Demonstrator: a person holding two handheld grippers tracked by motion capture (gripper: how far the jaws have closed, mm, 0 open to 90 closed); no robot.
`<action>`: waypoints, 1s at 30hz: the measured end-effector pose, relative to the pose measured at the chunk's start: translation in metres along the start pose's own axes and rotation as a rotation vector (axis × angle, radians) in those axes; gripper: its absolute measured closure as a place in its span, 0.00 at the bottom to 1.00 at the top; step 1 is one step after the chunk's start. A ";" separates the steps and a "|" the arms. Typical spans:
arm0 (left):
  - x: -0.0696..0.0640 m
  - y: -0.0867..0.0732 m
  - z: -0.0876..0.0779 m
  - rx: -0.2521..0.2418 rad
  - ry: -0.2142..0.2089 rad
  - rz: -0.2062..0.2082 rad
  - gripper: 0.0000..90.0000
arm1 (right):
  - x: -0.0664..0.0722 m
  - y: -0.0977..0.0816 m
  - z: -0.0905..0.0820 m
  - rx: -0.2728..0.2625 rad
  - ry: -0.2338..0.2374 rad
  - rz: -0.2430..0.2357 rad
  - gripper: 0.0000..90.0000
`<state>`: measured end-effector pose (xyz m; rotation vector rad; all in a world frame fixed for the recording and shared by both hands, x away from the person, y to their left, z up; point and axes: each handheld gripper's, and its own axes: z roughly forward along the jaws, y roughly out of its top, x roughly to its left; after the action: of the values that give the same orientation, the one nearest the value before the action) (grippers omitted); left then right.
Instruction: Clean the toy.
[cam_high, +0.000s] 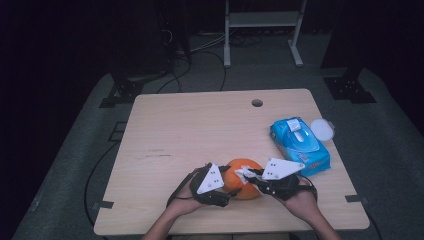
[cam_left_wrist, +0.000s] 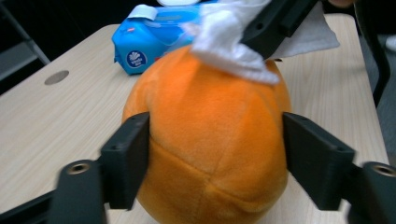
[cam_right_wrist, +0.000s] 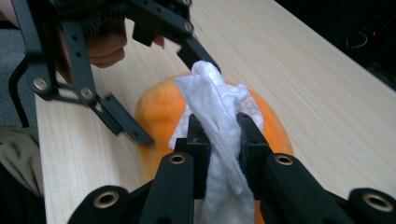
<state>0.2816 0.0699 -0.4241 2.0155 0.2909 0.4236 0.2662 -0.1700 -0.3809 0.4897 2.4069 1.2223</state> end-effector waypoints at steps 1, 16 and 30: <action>0.002 0.000 0.000 -0.006 -0.001 -0.029 0.24 | -0.002 -0.002 -0.001 0.000 0.002 0.017 0.86; -0.009 0.000 0.002 0.028 -0.021 0.094 0.35 | 0.011 0.010 0.002 -0.030 0.022 -0.035 0.86; -0.002 -0.004 0.005 0.001 -0.048 -0.072 0.29 | 0.011 0.002 0.006 -0.007 0.032 -0.016 0.86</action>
<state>0.2811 0.0670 -0.4297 2.0062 0.3326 0.3295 0.2601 -0.1594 -0.3852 0.4512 2.4274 1.2406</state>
